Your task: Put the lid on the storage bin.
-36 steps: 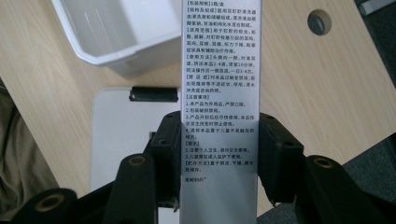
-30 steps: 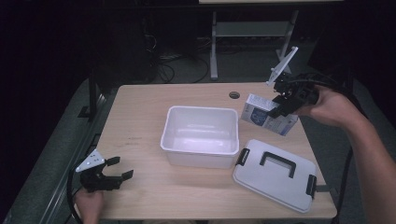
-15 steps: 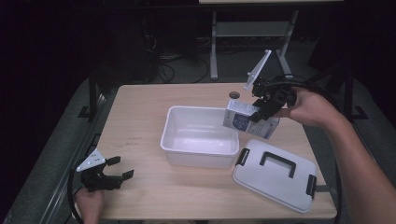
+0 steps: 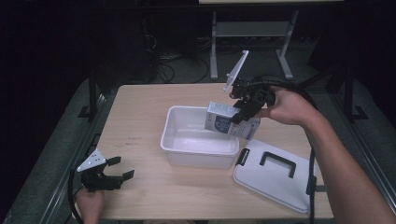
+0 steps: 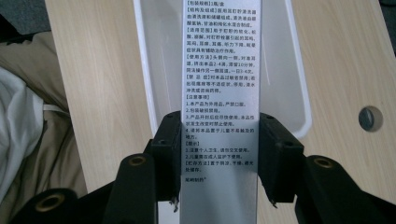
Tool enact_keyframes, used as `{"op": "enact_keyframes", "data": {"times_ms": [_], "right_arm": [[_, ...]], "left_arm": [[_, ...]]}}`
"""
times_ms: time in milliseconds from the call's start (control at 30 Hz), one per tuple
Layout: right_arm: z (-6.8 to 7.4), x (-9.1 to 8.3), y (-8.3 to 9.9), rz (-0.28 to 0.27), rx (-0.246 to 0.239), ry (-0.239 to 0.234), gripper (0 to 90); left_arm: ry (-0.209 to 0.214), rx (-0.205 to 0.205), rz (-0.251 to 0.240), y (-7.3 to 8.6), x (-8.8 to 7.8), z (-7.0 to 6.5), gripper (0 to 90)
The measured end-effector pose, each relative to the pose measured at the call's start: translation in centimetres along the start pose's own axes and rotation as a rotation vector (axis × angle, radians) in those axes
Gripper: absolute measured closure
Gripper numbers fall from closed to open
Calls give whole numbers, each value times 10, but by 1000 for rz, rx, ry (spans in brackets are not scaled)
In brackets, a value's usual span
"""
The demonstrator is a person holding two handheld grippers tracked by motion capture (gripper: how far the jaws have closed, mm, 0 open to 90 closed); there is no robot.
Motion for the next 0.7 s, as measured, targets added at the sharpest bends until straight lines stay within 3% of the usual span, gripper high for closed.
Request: {"op": "enact_keyframes", "data": {"times_ms": [300,700], "right_arm": [[4,11,-22,22,-31,-23,554],[6,26,-32,43,-44,-38,553]], "left_arm": [[-2,-7,-6,1,-1,0,156],[-5,-5,-11,1,-2,1,156]]}}
Point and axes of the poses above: each handheld gripper's, and its own axes: x roughly forward along the jaws, y roughly out of its underside, z roughly to its left, the point moved 1 cm from there along x, roughly forward along the jaws, and after that the axes turned 3 degrees about -y, right-handed, at the moved point
